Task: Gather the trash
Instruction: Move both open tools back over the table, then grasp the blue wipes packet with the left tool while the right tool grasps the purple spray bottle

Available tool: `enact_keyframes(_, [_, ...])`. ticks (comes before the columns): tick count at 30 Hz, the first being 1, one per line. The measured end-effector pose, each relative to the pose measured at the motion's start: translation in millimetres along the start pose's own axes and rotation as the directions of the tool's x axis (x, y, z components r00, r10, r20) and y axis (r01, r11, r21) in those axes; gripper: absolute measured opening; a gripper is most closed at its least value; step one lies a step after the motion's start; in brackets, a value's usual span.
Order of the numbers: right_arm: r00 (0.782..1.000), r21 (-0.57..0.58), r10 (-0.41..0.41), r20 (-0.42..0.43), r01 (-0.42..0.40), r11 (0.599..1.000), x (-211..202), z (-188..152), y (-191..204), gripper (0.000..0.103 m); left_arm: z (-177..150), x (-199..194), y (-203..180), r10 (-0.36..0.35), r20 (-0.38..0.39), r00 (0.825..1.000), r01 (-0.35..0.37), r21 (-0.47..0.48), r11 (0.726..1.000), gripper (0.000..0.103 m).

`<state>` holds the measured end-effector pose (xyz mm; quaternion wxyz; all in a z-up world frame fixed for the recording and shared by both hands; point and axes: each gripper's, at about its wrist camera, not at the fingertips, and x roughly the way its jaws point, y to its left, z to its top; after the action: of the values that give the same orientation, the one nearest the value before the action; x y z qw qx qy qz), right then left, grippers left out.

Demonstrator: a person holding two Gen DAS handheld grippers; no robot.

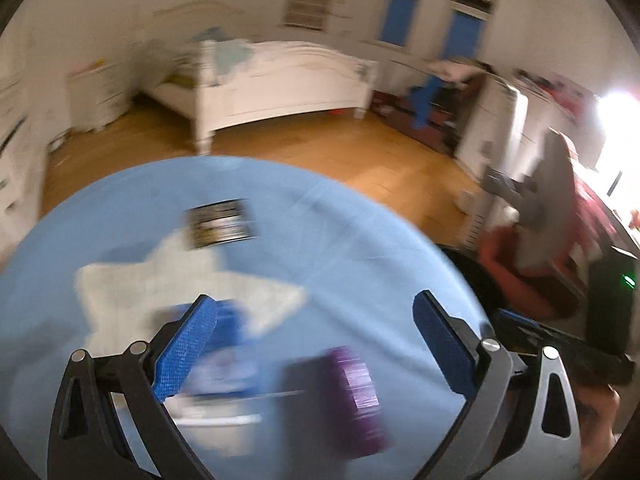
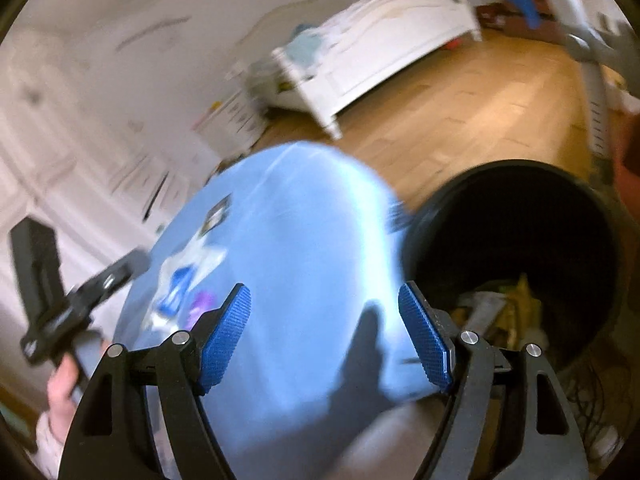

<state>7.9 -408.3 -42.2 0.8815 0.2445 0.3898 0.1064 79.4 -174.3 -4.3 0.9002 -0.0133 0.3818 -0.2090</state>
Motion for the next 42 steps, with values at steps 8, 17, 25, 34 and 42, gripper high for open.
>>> enact_keyframes(8, [0.990, -0.186, 0.005, -0.140, -0.032, 0.982, 50.4, -20.1, 89.4, 0.076, -5.0, 15.8, 42.3, 0.043, -0.096, 0.994, -0.043, -0.002, 0.999, 0.098])
enact_keyframes(17, [0.978, -0.297, -0.086, -0.191, 0.026, 0.955, 81.2, -25.6, 122.8, 0.062, -12.5, 38.1, 53.3, 0.066, -0.148, 0.987, -0.063, 0.022, 0.998, 0.076])
enact_keyframes(25, [0.973, -0.400, -0.163, -0.166, 0.085, 0.913, 91.4, -27.3, 130.0, 0.032, -15.8, 30.6, 61.0, 0.041, -0.094, 0.995, -0.040, 0.014, 0.999, 0.046])
enact_keyframes(34, [0.995, -0.271, -0.023, -0.102, -0.006, 0.962, 61.0, -10.8, 96.7, 0.026, -11.9, 5.6, 62.9, -0.016, -0.026, 1.000, 0.016, -0.027, 1.000, 0.021])
enact_keyframes(42, [0.999, -0.157, 0.023, 0.023, -0.020, 0.987, 8.0, 7.4, 51.0, 0.026, 10.4, -6.7, 23.2, -0.093, 0.027, 0.995, 0.093, 0.009, 0.996, 0.020])
